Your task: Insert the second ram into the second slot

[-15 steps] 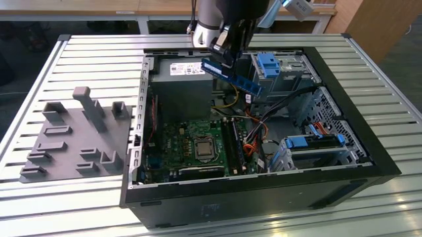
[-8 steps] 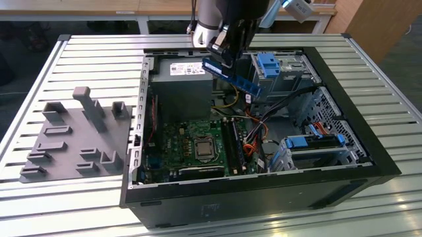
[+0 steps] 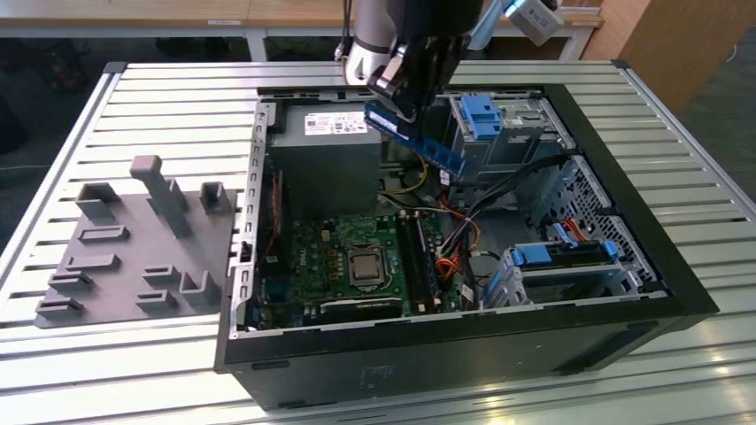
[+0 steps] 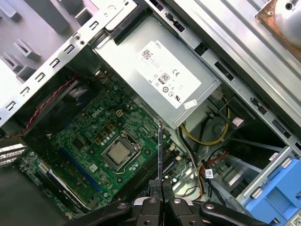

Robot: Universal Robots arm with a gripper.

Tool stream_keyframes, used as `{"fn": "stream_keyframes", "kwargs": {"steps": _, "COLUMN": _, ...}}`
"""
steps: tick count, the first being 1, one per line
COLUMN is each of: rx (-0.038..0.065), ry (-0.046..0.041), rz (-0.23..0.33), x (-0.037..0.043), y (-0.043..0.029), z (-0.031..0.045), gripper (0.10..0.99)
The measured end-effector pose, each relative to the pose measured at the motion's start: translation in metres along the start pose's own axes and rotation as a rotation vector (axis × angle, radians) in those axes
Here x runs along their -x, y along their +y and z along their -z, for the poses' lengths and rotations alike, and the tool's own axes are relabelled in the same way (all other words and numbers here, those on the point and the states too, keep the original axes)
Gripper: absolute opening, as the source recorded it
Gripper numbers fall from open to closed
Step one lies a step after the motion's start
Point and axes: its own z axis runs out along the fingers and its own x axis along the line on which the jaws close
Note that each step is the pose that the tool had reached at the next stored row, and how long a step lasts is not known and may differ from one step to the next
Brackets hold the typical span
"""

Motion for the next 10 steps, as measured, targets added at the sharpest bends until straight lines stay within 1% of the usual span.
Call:
{"fn": "stream_keyframes", "kwargs": {"steps": 5, "rx": -0.001, "ry": -0.0015, "rz": -0.05, "x": -0.0002, "y": -0.0004, "z": -0.0012, "gripper": 0.122}}
{"fn": "stream_keyframes", "kwargs": {"steps": 10, "rx": -0.003, "ry": -0.0034, "rz": -0.123, "x": -0.0002, "y": -0.0004, "z": -0.0024, "gripper": 0.122}}
